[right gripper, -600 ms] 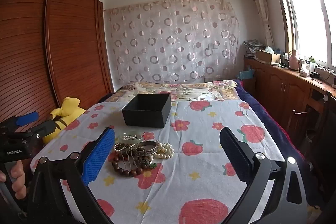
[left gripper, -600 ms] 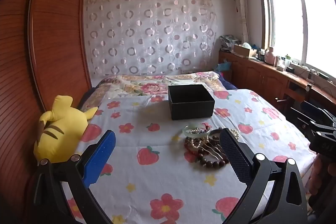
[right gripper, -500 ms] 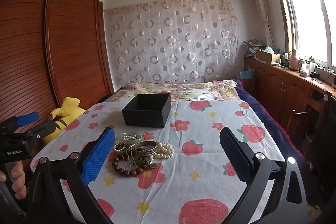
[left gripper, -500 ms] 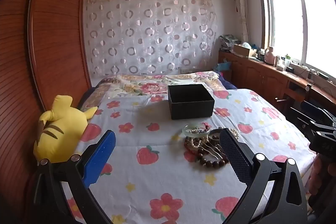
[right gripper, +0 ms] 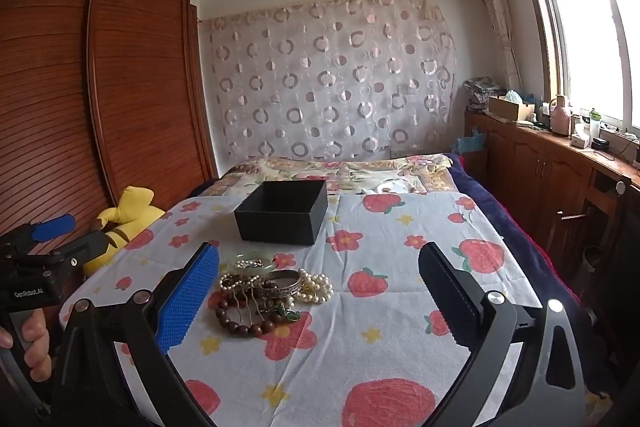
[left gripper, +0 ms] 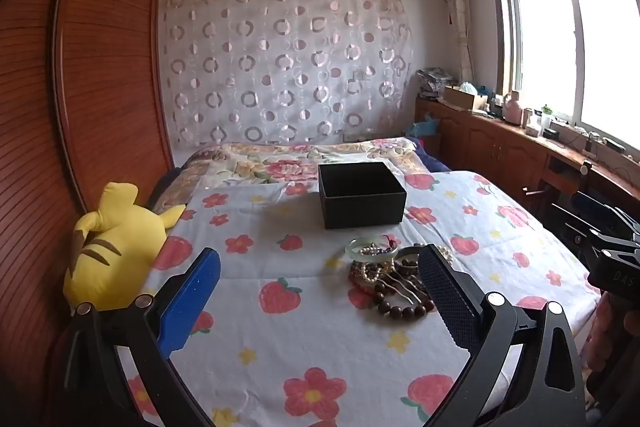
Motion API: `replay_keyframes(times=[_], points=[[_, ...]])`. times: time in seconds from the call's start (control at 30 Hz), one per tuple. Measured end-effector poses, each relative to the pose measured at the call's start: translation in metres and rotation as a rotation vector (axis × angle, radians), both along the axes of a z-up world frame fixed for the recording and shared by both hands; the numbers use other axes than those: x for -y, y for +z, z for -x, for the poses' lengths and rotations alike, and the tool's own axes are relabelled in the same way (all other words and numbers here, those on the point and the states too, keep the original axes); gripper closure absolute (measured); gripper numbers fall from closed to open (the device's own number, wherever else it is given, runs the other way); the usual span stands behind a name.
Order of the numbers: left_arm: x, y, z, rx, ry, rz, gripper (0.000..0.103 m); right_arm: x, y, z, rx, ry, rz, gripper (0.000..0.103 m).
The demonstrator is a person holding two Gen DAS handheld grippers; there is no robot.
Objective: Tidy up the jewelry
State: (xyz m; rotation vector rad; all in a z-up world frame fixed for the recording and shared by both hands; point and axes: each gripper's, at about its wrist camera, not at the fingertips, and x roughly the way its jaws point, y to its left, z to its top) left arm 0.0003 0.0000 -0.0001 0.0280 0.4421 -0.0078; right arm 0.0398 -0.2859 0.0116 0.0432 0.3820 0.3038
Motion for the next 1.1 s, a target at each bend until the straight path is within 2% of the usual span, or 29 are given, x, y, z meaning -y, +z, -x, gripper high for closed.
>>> replay_keyframes(times=[1.0,1.1], points=[[-0.001,-0.003,-0.010,0.011,0.000,0.003,0.007,-0.001,0.000,0.002,0.004,0.001,-0.001,0.002],[0.000,0.000,0.000,0.009,-0.001,0.001,0.007,-0.001,0.001,0.002,0.004,0.001,0.000,0.002]])
